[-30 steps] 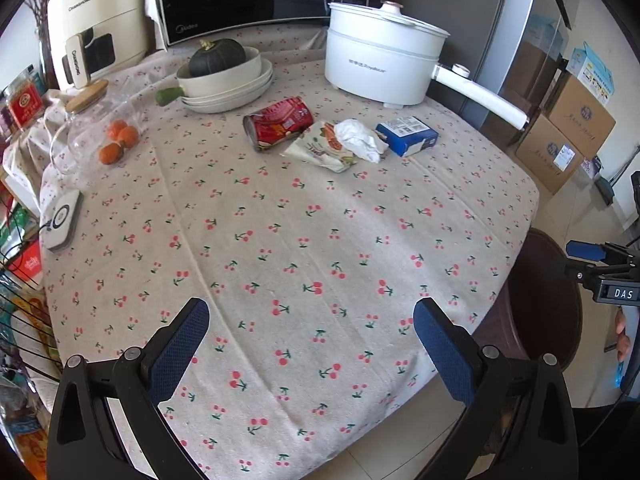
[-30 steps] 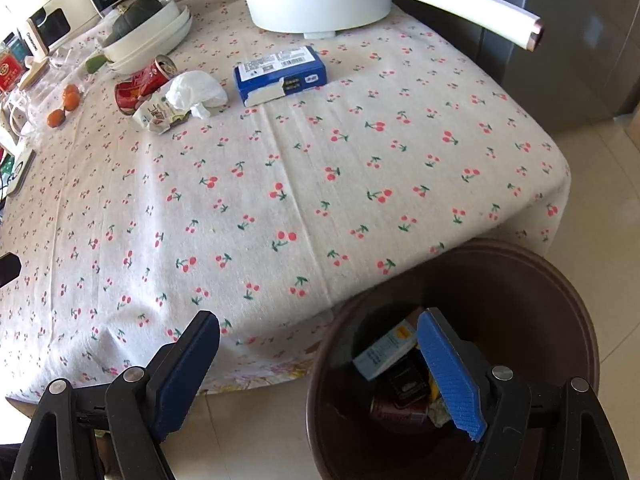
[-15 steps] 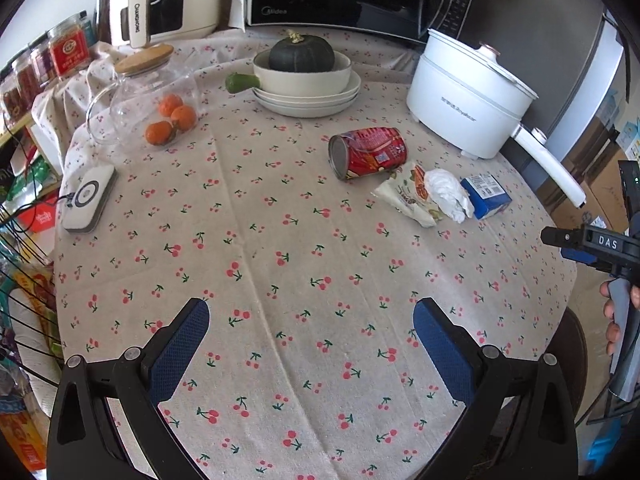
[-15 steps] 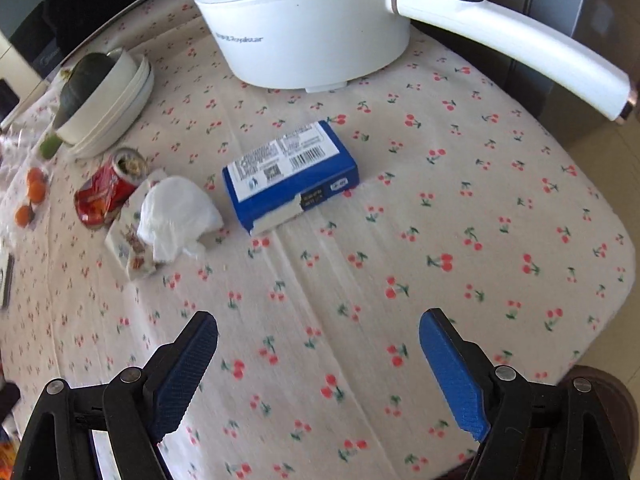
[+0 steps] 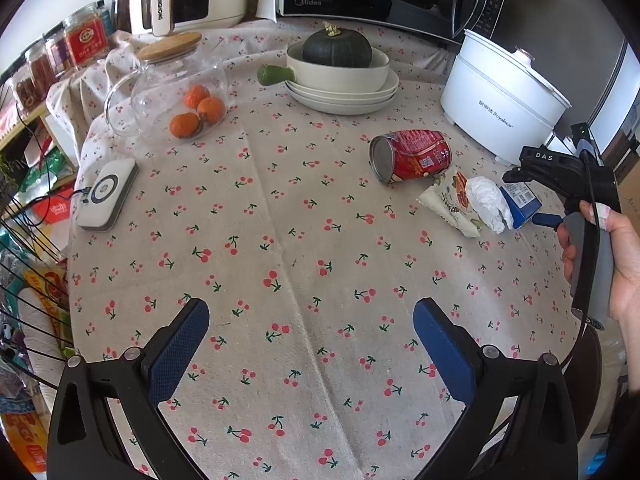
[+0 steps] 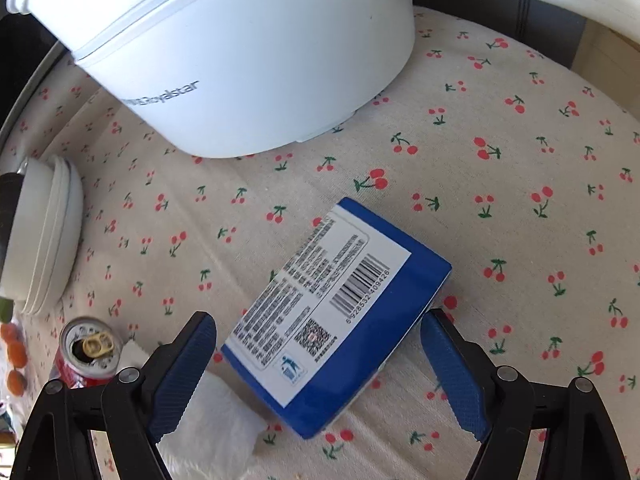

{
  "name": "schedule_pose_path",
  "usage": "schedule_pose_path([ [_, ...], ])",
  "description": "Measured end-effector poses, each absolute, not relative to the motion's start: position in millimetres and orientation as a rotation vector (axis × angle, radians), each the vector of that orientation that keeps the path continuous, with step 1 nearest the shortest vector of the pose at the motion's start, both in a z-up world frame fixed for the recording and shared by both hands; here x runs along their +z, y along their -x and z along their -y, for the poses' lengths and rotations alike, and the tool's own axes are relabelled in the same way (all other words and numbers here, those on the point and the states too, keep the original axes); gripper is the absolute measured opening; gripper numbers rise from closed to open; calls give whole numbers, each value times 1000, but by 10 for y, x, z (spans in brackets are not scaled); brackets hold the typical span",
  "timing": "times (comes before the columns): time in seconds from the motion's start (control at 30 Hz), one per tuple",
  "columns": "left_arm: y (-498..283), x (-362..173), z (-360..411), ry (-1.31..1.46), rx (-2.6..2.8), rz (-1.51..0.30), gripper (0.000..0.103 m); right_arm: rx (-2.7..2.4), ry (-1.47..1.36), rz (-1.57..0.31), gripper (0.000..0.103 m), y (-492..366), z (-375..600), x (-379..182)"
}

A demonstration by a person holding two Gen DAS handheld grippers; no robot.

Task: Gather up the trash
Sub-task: 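Grasp the blue box with the right tool while the left tool grasps the white plastic bag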

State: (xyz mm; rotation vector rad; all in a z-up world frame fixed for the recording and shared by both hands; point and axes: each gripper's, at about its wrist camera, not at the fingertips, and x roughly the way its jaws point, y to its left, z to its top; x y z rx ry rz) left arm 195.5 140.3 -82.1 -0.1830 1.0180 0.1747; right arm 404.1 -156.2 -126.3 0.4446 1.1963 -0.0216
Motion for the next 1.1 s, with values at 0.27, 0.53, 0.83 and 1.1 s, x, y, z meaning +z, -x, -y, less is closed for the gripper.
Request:
schedule_pose_path([
  [0.27, -1993, -863, -1343, 194, 167, -1031, 103, -55, -239, -1166, 83, -3992, 1372, -1285],
  [0.53, -2126, -812, -924, 217, 89, -1015, 103, 124, -177, -1170, 68, -3539, 1753, -1247],
  [0.83, -2476, -897, -299, 274, -51, -987, 99, 249, -211, -1148, 67, -2986, 2444, -1095],
  [1.1, -3113, -1029, 108, 202, -81, -897, 86, 276, -261, -1109, 67, -2988, 2806, -1033],
])
